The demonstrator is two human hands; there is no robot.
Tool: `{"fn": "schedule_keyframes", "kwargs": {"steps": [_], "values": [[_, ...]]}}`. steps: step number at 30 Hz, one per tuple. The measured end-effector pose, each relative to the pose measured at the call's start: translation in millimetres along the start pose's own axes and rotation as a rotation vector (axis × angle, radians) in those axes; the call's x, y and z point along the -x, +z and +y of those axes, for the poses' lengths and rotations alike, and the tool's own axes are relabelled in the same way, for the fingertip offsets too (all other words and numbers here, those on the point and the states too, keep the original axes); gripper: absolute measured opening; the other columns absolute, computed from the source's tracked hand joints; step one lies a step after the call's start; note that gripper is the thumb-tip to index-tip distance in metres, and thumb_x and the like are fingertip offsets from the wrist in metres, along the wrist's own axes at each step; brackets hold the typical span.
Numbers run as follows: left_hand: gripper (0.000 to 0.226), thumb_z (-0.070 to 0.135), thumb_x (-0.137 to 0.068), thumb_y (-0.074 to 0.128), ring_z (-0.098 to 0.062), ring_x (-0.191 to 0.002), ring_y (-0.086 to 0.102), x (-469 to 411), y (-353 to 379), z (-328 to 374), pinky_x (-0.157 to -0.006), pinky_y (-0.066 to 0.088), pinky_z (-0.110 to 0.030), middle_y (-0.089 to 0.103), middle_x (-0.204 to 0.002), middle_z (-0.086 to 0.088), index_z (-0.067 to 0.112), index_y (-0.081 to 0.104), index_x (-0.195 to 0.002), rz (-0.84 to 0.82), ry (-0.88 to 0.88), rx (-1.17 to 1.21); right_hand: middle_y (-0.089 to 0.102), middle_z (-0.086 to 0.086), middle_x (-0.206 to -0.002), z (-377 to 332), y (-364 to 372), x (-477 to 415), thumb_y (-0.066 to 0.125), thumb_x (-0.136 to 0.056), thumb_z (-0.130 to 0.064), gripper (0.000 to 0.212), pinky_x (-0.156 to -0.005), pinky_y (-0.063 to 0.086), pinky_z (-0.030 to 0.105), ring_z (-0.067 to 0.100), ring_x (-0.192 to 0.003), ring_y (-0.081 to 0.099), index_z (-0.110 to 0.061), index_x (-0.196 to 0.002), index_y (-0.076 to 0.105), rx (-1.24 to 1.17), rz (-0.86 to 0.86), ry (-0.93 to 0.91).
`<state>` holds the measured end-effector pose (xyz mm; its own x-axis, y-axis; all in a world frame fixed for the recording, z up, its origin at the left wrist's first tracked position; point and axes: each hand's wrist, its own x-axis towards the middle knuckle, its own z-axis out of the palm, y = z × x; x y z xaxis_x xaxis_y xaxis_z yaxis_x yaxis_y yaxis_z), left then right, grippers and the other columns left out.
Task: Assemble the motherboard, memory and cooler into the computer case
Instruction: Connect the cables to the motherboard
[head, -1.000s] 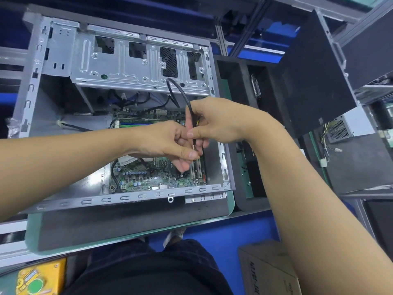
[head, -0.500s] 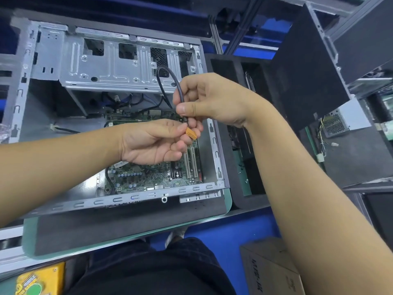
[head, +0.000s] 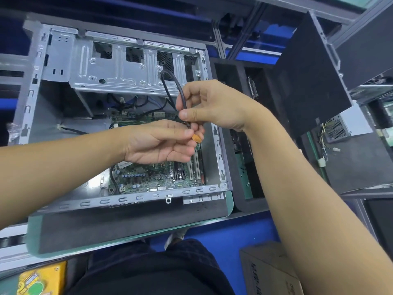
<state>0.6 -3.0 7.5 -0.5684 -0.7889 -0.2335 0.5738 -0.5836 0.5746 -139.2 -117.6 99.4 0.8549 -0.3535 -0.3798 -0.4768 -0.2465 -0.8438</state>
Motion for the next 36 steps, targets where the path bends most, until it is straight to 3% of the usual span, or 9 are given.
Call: {"fn": "schedule_keyframes", "kwargs": {"steps": [4, 7, 9, 12, 15, 18, 23, 36], "values": [[0.012, 0.010, -0.086, 0.069, -0.021, -0.080, 0.074, -13.1, -6.7, -9.5, -0.072, 0.060, -0.024, 0.075, -0.082, -0.015, -0.002, 0.070, -0.089, 0.257, 0.006, -0.561, 0.067, 0.023, -0.085, 11.7, -2.4, 7.2, 0.073, -0.091, -0.002, 0.015, -0.059, 0.054, 0.027, 0.014, -0.059, 0.061, -0.001, -0.102, 0.063, 0.225, -0.020, 0.076], [0.016, 0.025, -0.083, 0.078, -0.002, -0.067, 0.068, -26.2, -12.1, -23.8, -0.060, 0.050, -0.012, 0.075, -0.074, 0.006, 0.009, 0.076, -0.086, 0.342, 0.064, -1.215, 0.071, 0.010, -0.090, 24.7, -6.7, 18.1, 0.079, -0.087, -0.008, 0.020, -0.065, 0.056, 0.027, 0.013, -0.065, 0.063, -0.007, -0.102, 0.065, 0.234, -0.017, 0.102], [0.019, 0.028, -0.081, 0.080, -0.002, -0.073, 0.066, -37.5, -15.2, -36.1, -0.065, 0.051, -0.015, 0.075, -0.082, 0.009, 0.016, 0.079, -0.095, 0.367, 0.154, -1.401, 0.073, 0.008, -0.095, 34.3, -12.4, 25.8, 0.080, -0.086, -0.010, 0.020, -0.073, 0.058, 0.032, 0.018, -0.075, 0.066, -0.009, -0.102, 0.067, 0.156, 0.069, 0.083], [0.025, 0.025, -0.082, 0.079, 0.002, -0.073, 0.063, -57.7, -16.2, -51.0, -0.069, 0.046, -0.005, 0.076, -0.093, 0.003, 0.015, 0.077, -0.105, 0.301, 0.172, -1.546, 0.072, 0.013, -0.098, 48.2, -19.1, 33.8, 0.078, -0.089, -0.011, 0.018, -0.078, 0.059, 0.040, 0.024, -0.076, 0.068, -0.007, -0.101, 0.066, 0.055, 0.196, 0.032], [0.024, 0.028, -0.083, 0.078, -0.002, -0.075, 0.064, -74.8, -17.9, -64.0, -0.074, 0.051, -0.014, 0.076, -0.095, 0.004, 0.017, 0.077, -0.104, 0.326, 0.081, -1.629, 0.071, 0.010, -0.093, 61.7, -18.7, 39.8, 0.076, -0.090, -0.012, 0.015, -0.079, 0.060, 0.036, 0.029, -0.077, 0.070, -0.007, -0.101, 0.067, 0.017, 0.232, 0.009], [0.019, 0.028, -0.082, 0.079, -0.006, -0.070, 0.060, -80.6, -18.1, -72.3, -0.061, 0.040, -0.008, 0.075, -0.088, 0.002, 0.016, 0.078, -0.097, 0.371, 0.064, -1.651, 0.071, 0.013, -0.090, 74.5, -17.0, 45.9, 0.076, -0.090, -0.010, 0.012, -0.080, 0.060, 0.037, 0.033, -0.081, 0.070, -0.008, -0.099, 0.067, -0.013, 0.235, -0.004], [0.019, 0.034, -0.078, 0.082, -0.011, -0.077, 0.054, -81.1, -18.0, -75.4, -0.064, 0.034, -0.018, 0.048, -0.079, 0.012, 0.022, 0.079, -0.092, 0.422, 0.070, -1.701, 0.070, 0.024, -0.095, 85.6, -18.6, 47.5, 0.076, -0.090, -0.008, 0.013, -0.085, 0.060, 0.046, 0.031, -0.080, 0.069, -0.006, -0.098, 0.067, -0.068, 0.232, -0.036], [0.019, 0.044, -0.075, 0.082, -0.003, -0.071, 0.047, -77.3, -14.4, -89.8, -0.061, 0.032, -0.021, 0.042, -0.070, 0.022, 0.028, 0.077, -0.085, 0.519, 0.053, -1.681, 0.069, 0.026, -0.096, 88.9, -22.6, 43.1, 0.074, -0.091, -0.005, 0.011, -0.077, 0.058, 0.028, 0.023, -0.079, 0.066, -0.007, -0.098, 0.067, -0.104, 0.178, -0.062]]}}
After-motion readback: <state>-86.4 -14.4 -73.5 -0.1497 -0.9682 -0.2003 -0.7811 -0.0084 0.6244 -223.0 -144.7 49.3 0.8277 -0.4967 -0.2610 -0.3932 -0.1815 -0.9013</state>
